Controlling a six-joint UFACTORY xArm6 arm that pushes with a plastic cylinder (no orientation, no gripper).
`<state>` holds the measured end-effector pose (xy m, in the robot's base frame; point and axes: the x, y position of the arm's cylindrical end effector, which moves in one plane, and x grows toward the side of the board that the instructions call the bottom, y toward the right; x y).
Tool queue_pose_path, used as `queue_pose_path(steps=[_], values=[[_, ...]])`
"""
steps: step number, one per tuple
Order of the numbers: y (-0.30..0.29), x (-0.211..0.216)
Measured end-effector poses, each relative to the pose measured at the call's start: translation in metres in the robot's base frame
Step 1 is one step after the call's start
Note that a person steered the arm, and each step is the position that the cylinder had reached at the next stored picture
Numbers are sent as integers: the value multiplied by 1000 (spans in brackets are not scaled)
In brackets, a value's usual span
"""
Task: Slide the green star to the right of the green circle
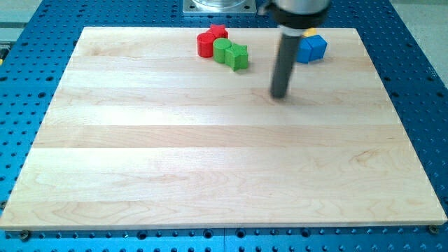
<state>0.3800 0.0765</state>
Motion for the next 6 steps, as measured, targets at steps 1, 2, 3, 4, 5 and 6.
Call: queue_pose_path(steps=[1, 2, 3, 4, 5, 6], values=[[-45, -45], [-16, -53], [-14, -93], [-4, -140], [-26, -155], [-68, -144]])
